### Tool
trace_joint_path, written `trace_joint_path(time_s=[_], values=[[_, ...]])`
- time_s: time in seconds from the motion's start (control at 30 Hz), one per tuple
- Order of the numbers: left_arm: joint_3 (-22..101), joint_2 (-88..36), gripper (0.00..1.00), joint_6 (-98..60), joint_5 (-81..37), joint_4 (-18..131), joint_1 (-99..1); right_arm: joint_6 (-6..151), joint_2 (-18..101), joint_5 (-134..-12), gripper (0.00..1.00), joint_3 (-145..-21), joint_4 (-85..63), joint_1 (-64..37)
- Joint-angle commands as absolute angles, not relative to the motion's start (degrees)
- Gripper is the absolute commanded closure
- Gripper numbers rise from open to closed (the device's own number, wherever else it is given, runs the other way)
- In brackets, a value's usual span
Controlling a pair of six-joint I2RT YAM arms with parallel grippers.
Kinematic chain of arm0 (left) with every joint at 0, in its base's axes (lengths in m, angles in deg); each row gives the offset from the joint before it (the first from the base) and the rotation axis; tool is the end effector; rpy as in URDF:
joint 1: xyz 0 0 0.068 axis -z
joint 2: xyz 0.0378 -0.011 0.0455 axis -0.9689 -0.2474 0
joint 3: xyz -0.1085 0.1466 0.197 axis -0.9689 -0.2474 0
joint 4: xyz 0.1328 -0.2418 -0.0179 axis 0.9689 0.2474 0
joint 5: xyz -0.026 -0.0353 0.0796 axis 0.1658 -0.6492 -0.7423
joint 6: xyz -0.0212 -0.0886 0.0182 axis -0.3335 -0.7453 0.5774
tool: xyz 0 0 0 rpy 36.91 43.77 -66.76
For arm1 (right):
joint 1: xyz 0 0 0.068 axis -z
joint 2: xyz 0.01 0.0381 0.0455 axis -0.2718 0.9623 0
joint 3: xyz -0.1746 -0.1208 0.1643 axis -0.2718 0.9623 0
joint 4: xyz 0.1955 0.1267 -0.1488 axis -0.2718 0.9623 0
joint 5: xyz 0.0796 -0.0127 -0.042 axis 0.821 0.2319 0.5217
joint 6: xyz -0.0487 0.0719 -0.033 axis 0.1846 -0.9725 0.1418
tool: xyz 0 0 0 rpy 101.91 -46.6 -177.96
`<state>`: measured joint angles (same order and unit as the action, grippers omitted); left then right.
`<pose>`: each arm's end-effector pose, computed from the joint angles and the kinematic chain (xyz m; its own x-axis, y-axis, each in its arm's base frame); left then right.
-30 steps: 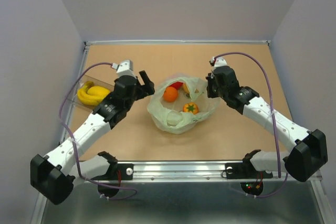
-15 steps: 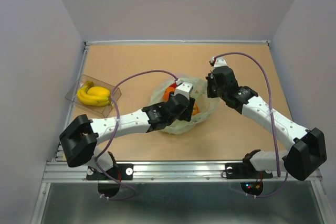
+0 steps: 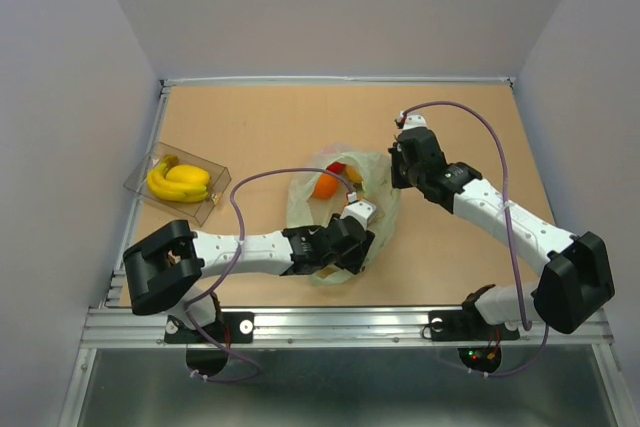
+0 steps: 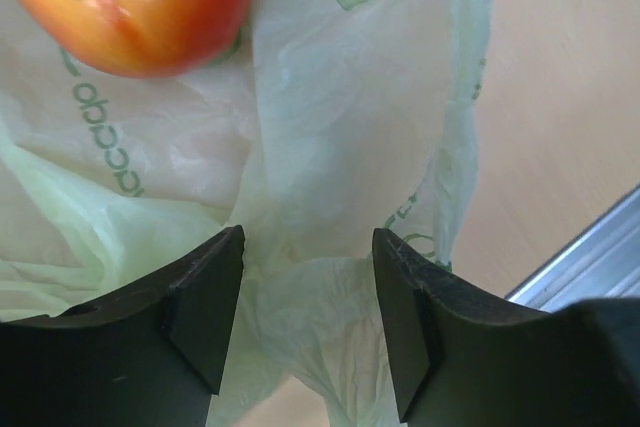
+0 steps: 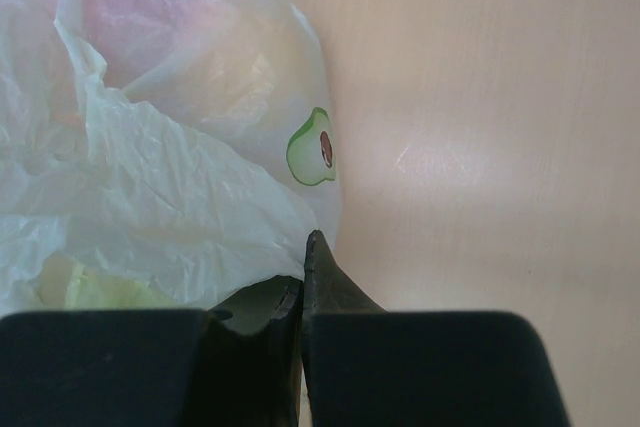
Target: Untie the knot of the plastic bag and take out the fruit
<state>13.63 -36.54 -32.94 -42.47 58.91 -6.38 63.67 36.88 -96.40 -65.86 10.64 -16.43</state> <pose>0.1436 -0.3311 0.1522 -0.5733 0.3270 -0.7512 0.6780 0.7041 -0.2110 0.3021 0.1632 0.2435 -0.6155 -0.0867 -0.7834 -0.1779 0.9836 0.0309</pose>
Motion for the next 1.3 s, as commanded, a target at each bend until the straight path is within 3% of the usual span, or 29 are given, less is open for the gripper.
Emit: trace_joint_path(time_s=[0.0,0.2,0.53,0.97,1.07,1.17,1.23,1.27], values=[[14.67,-31.91,0.31,-36.46,-48.85,57.80,-6.50,62.15,37.10,-98.36,0.99,-68.08,9.60,-16.31],[18.54,-28.83,0.08,-39.62,-56.68,57.98,-6.59,61.10,37.01,-98.01,0.99,-67.28,9.51,-16.31],[23.02,-35.49,0.05,-39.30,-55.64,55.79,-14.14,60.31,36.57,-96.78,0.99,-66.76,9.60,-16.31],[32.69,-53.08,0.01,-34.45,-54.49,54.73,-14.77,60.13,36.84,-95.55,0.99,-66.23,9.51,-16.31],[32.95,-54.14,0.11,-34.27,-54.75,54.55,-15.38,60.13,36.57,-95.46,0.99,-65.70,9.51,-16.31],[33.13,-54.05,0.27,-33.92,-54.84,54.81,-15.56,60.22,36.48,-95.64,0.99,-65.09,9.43,-16.39],[33.31,-52.57,0.42,-34.01,-54.58,55.78,-15.56,60.48,36.40,-95.81,0.99,-64.91,9.51,-16.39],[33.22,-51.69,0.45,-34.10,-54.41,56.74,-15.56,60.66,36.31,-96.07,0.99,-64.91,9.51,-16.31]])
